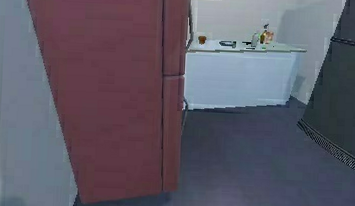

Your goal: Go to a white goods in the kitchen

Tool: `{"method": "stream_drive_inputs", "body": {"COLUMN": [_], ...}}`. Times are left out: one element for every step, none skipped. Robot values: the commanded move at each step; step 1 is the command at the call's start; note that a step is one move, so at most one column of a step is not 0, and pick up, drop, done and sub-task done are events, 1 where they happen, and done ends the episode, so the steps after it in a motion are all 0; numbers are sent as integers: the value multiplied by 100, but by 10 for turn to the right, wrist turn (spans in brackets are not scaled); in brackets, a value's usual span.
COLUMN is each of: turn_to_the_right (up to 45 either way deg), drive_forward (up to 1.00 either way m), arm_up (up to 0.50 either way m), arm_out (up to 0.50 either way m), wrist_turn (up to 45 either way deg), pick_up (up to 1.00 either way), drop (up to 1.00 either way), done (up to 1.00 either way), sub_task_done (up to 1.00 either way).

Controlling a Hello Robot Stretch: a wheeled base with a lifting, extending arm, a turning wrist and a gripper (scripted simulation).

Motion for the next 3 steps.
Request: {"method": "stream_drive_inputs", "body": {"turn_to_the_right": [0, -150, 0], "drive_forward": [25, 0, 0], "arm_up": [0, 0, 0], "arm_out": [0, 0, 0], "wrist_turn": [0, 0, 0], "pick_up": [0, 0, 0], "drop": [0, 0, 0], "done": [0, 0, 100], "sub_task_done": [0, 0, 0]}}
